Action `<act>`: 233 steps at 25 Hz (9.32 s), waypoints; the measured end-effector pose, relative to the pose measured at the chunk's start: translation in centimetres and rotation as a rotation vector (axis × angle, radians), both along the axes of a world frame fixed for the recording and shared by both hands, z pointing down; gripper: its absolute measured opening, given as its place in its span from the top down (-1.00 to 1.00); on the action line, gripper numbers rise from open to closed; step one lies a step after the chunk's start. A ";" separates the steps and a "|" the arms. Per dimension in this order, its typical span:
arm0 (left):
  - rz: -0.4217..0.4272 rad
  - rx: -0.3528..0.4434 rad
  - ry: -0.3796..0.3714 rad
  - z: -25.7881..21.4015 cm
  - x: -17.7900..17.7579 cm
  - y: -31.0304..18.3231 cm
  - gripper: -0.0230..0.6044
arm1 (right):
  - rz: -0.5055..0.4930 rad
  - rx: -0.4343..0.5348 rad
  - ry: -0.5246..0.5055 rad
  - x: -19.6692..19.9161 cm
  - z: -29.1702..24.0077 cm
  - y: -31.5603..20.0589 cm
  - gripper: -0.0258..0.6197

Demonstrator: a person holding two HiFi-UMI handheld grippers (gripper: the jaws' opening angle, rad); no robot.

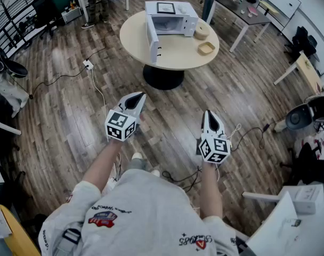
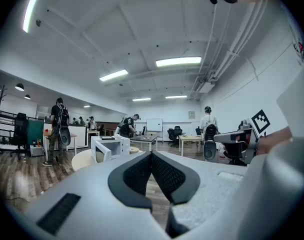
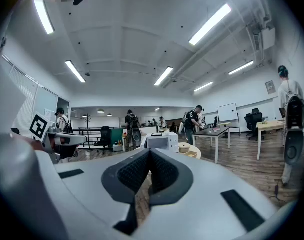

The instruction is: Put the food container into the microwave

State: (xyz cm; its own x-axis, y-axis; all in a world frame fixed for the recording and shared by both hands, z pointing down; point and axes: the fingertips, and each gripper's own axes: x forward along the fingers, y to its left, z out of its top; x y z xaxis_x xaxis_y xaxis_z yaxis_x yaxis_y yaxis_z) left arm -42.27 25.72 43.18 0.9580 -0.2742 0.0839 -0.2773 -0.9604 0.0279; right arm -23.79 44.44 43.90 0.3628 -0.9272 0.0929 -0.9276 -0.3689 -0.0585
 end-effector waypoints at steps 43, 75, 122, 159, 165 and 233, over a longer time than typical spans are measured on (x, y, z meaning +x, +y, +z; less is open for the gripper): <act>0.062 -0.038 -0.013 1.1 0.1 2.7 0.91 | -0.001 0.075 0.082 -2.3 0.1 0.1 -0.24; 0.136 -0.106 -0.039 4.8 27.7 -15.1 0.91 | 0.040 -0.012 0.043 22.3 2.7 -18.1 -0.25; -0.305 -0.119 -0.087 4.7 56.1 -43.0 0.91 | -0.414 0.042 0.043 56.9 1.1 -56.4 -0.21; -0.530 -0.216 -0.110 9.8 50.7 -46.9 0.91 | -0.496 -0.326 -0.003 58.0 17.7 -59.9 -0.17; -0.541 -0.213 -0.130 10.3 49.9 -47.0 0.91 | -0.535 -0.544 -0.021 57.6 25.2 -58.0 -0.15; -0.515 -0.195 -0.103 8.1 51.4 -45.5 0.91 | -0.480 -0.415 -0.037 61.7 15.0 -55.6 0.85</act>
State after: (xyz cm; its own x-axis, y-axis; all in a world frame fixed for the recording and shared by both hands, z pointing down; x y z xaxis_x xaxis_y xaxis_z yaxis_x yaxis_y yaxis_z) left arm 9.17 -19.83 51.32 0.6883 -0.6747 0.2663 -0.7202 -0.6796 0.1396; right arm 37.95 -11.11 58.94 -0.0944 -0.8697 0.4844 -0.9955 0.0886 -0.0350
